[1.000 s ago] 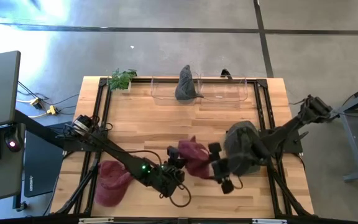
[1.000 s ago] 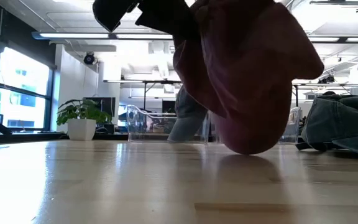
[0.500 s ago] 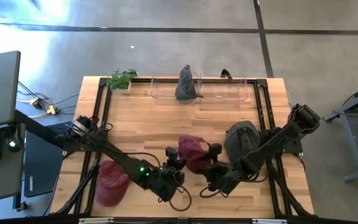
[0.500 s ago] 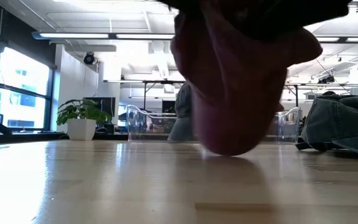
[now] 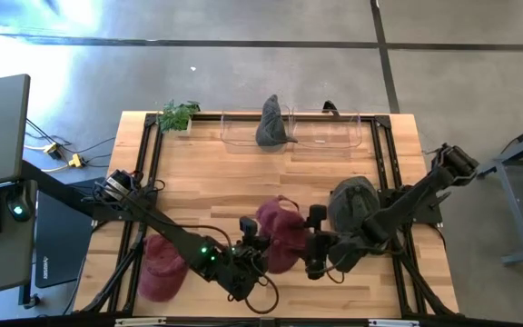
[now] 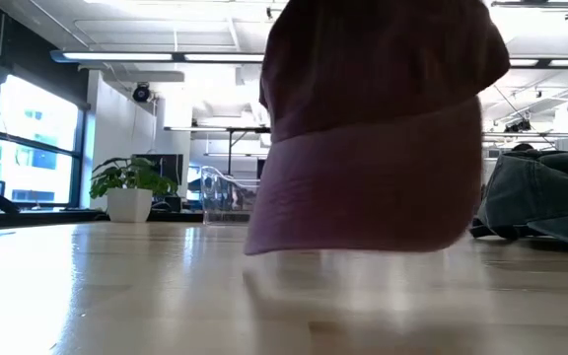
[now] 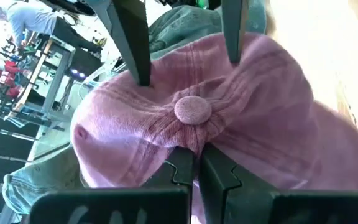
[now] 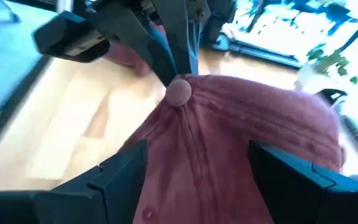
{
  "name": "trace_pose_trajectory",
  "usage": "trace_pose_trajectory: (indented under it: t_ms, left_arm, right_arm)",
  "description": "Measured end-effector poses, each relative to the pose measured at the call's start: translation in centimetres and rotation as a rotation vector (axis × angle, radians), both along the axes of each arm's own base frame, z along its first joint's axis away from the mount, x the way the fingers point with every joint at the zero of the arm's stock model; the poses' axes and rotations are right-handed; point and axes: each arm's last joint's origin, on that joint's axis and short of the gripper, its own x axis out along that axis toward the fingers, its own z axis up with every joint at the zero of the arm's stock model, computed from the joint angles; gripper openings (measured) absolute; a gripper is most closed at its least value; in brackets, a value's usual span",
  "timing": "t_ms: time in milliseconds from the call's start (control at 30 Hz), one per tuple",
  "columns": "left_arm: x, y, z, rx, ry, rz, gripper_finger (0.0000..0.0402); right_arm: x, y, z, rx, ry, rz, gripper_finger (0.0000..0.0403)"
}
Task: Pick & Place hat
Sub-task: Put the right red cap into the right transparent bin
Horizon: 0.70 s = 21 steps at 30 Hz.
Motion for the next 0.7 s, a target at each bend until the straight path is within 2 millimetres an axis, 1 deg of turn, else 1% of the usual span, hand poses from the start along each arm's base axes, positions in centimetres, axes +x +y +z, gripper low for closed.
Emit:
trace_pose_trajectory:
  t_ms: [200, 300, 367, 433, 467, 533, 667, 700]
  left_arm:
    - [0.0, 0.0, 0.0, -0.004, -0.006, 0.001, 0.0002]
    - [0.0, 0.0, 0.0, -0.004, -0.006, 0.001, 0.0002]
    - [0.0, 0.0, 0.0, -0.003, -0.005, 0.001, 0.0002]
    - [0.0, 0.0, 0.0, -0.003, -0.005, 0.001, 0.0002]
    - [0.0, 0.0, 0.0, -0.003, -0.006, 0.002, 0.0002]
    - [0.0, 0.0, 0.0, -0.001, -0.006, 0.004, 0.0002]
    - [-0.1, 0.1, -0.1, 0.006, 0.008, 0.003, 0.0003]
    - [-0.1, 0.0, -0.1, 0.003, 0.014, 0.000, 0.0004]
  right_arm:
    - [1.6, 0.4, -1.3, -0.076, -0.016, 0.030, 0.0275]
    - [2.1, 0.1, -1.4, -0.087, -0.011, 0.065, 0.0273]
    - [2.5, -0.4, -1.4, -0.052, 0.000, 0.101, 0.0258]
    - [2.9, -0.9, -1.4, -0.024, 0.011, 0.113, 0.0228]
    - [3.0, -1.1, -1.4, -0.006, 0.014, 0.111, 0.0206]
    - [3.3, -1.6, -1.5, 0.021, 0.020, 0.103, 0.0153]
    - [3.1, -1.8, -1.4, 0.008, 0.051, 0.145, 0.0030]
    - [2.9, -1.8, -1.3, 0.010, 0.061, 0.165, 0.0016]
